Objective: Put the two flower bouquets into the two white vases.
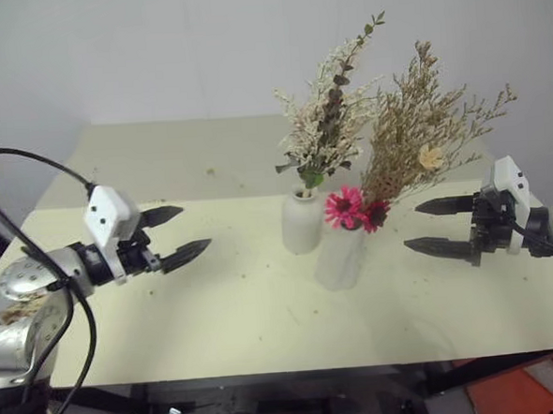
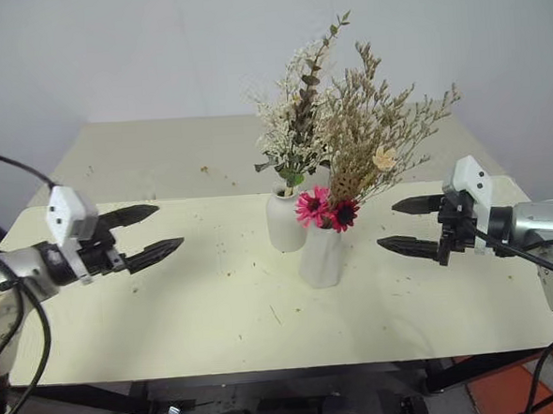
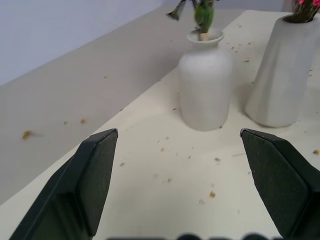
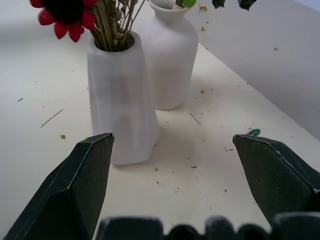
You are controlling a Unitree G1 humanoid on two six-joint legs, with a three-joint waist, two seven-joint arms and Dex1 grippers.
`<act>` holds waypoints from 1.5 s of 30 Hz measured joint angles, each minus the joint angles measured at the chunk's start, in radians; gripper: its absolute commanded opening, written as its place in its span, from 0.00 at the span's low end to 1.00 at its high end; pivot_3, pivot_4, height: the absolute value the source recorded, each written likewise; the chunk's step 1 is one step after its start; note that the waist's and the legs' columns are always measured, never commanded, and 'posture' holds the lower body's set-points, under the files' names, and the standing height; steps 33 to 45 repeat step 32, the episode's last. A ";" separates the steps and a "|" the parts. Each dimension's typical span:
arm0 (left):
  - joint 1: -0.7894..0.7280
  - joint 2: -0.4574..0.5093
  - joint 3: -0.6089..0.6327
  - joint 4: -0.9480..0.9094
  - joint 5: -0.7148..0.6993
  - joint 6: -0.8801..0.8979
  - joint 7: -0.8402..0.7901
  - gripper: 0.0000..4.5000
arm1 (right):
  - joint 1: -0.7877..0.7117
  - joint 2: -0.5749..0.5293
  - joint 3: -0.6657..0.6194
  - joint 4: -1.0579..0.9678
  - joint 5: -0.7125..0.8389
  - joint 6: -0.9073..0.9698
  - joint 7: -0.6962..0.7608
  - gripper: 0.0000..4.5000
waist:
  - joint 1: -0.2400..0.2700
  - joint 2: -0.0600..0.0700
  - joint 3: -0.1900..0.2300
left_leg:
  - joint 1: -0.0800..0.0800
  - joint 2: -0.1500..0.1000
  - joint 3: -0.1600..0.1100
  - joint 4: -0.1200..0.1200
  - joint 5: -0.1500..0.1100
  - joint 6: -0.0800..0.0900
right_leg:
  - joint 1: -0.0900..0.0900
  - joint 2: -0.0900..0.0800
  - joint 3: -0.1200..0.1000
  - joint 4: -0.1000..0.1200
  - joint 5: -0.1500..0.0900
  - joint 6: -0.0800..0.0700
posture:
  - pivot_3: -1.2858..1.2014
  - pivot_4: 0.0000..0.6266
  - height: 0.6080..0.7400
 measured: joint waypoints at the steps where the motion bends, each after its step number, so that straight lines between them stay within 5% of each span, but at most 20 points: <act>1: 0.031 0.007 0.020 -0.022 -0.014 0.004 -0.004 0.95 | -0.009 0.005 0.004 0.002 -0.004 -0.009 0.000 1.00 | 0.001 0.000 0.000 | 0.000 0.000 0.000 0.000 0.000 0.000 | 0.000 0.000 0.000 0.000 0.000 0.000 | 0.52 0.24 1.00; 15: 0.296 -0.010 0.190 -0.176 -0.099 0.026 0.050 0.95 | 0.109 0.119 -0.017 -0.033 -0.037 -0.102 -0.089 1.00 | 0.002 0.000 0.000 | 0.001 0.001 0.000 0.000 0.000 0.000 | 0.000 0.000 0.000 0.000 0.000 -0.001 | 0.52 0.24 1.00; 45: 0.325 -0.009 0.186 -0.191 -0.164 0.040 0.068 0.95 | 0.150 0.110 -0.046 -0.055 -0.027 -0.087 -0.097 1.00 | -0.001 0.000 0.000 | 0.001 0.001 0.001 0.000 0.000 0.000 | 0.000 0.000 0.000 0.001 0.000 -0.001 | 0.52 0.24 1.00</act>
